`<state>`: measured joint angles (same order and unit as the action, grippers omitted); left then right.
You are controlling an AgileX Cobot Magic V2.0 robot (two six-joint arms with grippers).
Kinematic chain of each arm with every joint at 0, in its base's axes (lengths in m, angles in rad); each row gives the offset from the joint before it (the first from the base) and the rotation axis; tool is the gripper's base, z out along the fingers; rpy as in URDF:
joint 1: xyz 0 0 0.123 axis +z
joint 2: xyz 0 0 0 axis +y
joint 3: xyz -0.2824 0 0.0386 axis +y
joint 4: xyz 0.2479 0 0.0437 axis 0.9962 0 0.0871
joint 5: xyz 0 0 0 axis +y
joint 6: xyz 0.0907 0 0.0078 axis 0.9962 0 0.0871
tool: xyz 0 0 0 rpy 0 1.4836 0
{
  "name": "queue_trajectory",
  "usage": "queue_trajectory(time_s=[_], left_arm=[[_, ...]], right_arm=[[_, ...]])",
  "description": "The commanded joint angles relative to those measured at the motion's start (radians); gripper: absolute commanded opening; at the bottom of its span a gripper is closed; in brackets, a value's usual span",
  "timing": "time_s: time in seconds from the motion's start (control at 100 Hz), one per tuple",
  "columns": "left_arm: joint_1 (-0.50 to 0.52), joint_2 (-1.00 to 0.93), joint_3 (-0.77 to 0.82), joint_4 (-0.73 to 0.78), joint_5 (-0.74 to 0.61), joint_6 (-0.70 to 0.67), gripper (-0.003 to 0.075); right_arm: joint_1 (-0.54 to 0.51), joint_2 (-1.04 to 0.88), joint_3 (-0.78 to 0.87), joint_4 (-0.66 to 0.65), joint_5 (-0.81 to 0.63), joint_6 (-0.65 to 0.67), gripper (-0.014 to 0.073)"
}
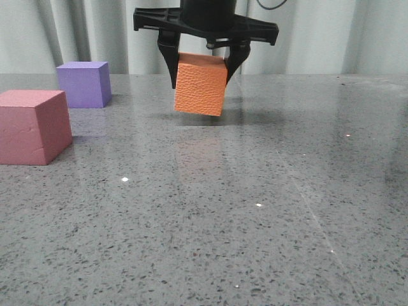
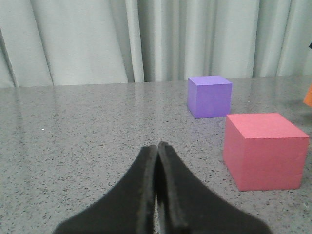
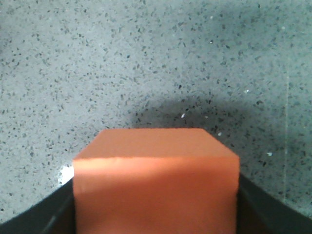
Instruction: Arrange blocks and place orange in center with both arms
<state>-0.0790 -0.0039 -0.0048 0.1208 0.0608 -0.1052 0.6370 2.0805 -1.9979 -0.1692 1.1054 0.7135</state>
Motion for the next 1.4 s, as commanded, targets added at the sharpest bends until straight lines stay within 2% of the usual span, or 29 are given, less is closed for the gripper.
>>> queue_trajectory(time_s=[0.0, 0.17, 0.24, 0.34, 0.46, 0.53, 0.67, 0.92, 1.09, 1.24, 1.39], left_arm=[[0.003, -0.033, 0.053, -0.007, -0.082, -0.001, -0.0019], [0.003, -0.033, 0.053, -0.007, -0.082, -0.001, -0.0019], [0.003, -0.033, 0.053, -0.007, -0.082, -0.001, -0.0019], [0.003, -0.033, 0.053, -0.007, -0.082, -0.001, -0.0019], [0.003, -0.033, 0.053, -0.007, -0.082, -0.001, -0.0019], [0.003, -0.033, 0.053, -0.007, -0.082, -0.001, -0.0019], [0.003, -0.033, 0.053, -0.007, -0.082, -0.001, -0.0019], [0.003, -0.033, 0.053, -0.007, -0.082, -0.001, -0.0019], [0.003, -0.033, 0.053, -0.007, -0.082, -0.001, -0.0019], [0.003, -0.033, 0.053, -0.007, -0.082, -0.001, -0.0019], [0.003, -0.033, 0.053, -0.007, -0.082, -0.001, -0.0019]], right_arm=[[0.000, -0.045, -0.034, -0.024, -0.015, 0.006, 0.0245], [0.000, -0.035, -0.034, -0.016, -0.013, 0.006, 0.0249], [0.000, -0.035, -0.034, -0.016, -0.016, 0.005, 0.0281], [0.000, -0.035, -0.034, -0.016, -0.016, 0.004, 0.0398], [0.000, -0.035, -0.034, -0.002, -0.017, 0.004, 0.0596], [0.000, -0.036, -0.034, -0.002, -0.013, 0.004, 0.0669], [0.000, -0.049, -0.035, -0.002, -0.022, -0.018, 0.0650], [-0.004, -0.143, -0.053, -0.005, -0.046, -0.196, 0.0650], [-0.019, -0.248, -0.053, -0.091, -0.045, -0.272, 0.0650], [-0.061, -0.341, -0.049, -0.101, -0.019, -0.395, 0.0650], [-0.119, -0.450, 0.019, -0.101, -0.017, -0.455, 0.0650]])
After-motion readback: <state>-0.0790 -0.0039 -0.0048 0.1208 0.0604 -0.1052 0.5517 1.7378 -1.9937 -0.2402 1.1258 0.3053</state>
